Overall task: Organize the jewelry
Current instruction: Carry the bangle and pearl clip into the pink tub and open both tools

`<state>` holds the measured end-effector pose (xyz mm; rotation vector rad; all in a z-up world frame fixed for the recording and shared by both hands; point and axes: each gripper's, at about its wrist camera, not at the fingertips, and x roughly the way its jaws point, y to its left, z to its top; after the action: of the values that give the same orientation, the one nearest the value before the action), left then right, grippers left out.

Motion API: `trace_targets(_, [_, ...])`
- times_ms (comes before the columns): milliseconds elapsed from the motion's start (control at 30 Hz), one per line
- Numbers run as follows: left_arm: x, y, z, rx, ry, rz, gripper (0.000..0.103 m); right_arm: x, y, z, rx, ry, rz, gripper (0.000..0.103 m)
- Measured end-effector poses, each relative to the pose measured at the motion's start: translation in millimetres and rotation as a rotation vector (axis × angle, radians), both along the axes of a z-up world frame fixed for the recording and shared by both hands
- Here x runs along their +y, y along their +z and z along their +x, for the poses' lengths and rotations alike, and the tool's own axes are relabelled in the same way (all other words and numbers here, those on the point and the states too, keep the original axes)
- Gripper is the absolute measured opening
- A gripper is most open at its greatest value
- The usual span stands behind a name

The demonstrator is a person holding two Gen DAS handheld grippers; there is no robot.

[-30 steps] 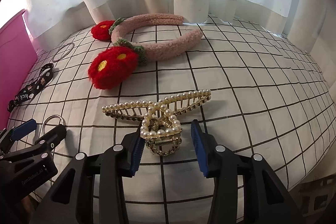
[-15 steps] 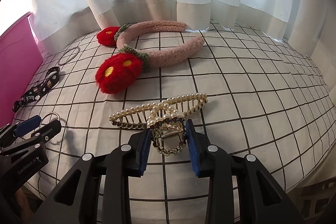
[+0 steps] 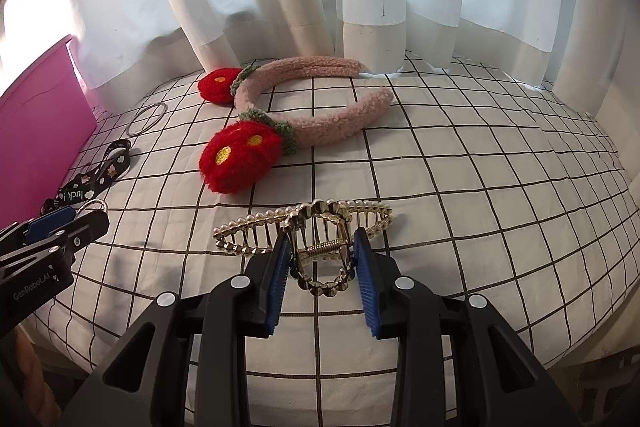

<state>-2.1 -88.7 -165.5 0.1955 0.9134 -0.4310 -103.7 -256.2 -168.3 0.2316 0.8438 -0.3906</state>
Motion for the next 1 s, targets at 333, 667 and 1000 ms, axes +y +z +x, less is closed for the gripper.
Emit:
trace_targets(333, [7.3,24.9,3.4,-0.020,0.021,-0.020,0.053,6.2,28.2,5.4,-0.029,0.034,-0.022,0.031])
trace_targets(667, [22.8,72.8,7.0,-0.087,0.066,-0.052,0.053,21.5,79.3,17.2,-0.086,0.110,-0.053,0.031])
trace_targets(1000, [50.9,130.8,7.0,-0.177,0.127,-0.080,0.053,48.8,134.9,42.5,-0.160,0.230,-0.091,0.031])
